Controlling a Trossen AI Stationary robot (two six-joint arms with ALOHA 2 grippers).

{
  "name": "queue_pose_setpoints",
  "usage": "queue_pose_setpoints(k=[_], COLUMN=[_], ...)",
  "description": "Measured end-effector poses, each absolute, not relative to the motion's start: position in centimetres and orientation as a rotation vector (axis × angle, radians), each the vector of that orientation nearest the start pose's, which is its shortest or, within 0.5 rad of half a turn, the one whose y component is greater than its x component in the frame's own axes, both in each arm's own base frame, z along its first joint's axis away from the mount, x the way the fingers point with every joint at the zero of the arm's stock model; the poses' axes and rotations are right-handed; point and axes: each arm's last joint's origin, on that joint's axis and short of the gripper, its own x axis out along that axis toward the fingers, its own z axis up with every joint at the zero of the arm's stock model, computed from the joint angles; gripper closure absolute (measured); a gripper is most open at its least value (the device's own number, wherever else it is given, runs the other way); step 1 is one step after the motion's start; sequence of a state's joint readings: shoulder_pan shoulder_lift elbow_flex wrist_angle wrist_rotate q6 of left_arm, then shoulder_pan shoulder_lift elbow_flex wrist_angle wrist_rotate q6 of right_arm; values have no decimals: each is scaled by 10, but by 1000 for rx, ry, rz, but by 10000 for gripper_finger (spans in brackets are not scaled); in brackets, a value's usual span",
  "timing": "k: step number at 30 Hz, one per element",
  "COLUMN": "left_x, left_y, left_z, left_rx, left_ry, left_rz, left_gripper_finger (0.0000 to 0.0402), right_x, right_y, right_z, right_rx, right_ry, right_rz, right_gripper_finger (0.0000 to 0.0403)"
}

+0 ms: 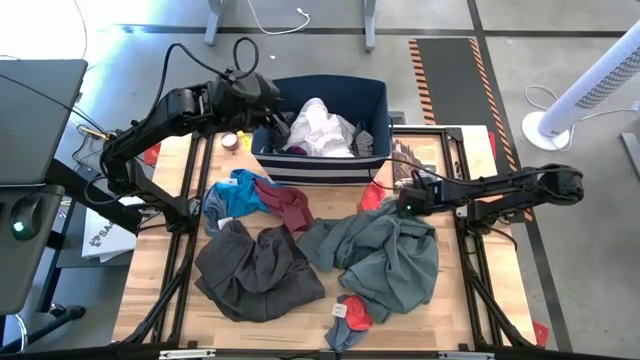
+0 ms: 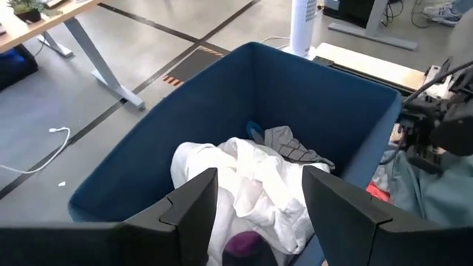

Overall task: Sort clothes
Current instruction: Put the grey sock into the blue laundry bin

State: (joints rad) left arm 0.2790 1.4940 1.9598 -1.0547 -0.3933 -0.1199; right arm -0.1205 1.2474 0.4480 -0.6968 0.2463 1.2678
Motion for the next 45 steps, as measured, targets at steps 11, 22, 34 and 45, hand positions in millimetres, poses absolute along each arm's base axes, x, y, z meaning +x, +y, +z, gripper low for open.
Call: queue_pose_setpoints(k=[11,22,34,45], left_x=[260,263,276,306], left_y=[77,73,67,53], left_z=[478,479,502,494], left_rx=[-62,-57,-133,-232], left_ry=[564,563,289,262], left_rz=[611,439,109,-105], left_gripper_finger=[206,206,206,206], right_x=[181,196,193,203], right_y=[-12,21,42,61], right_z=[161,299,390,405], right_rx=[909,722,562,537], right_ry=[1060,722,394,277], right_rz=[-964,-797,-625,-467], right_gripper_finger=[398,401,402,403])
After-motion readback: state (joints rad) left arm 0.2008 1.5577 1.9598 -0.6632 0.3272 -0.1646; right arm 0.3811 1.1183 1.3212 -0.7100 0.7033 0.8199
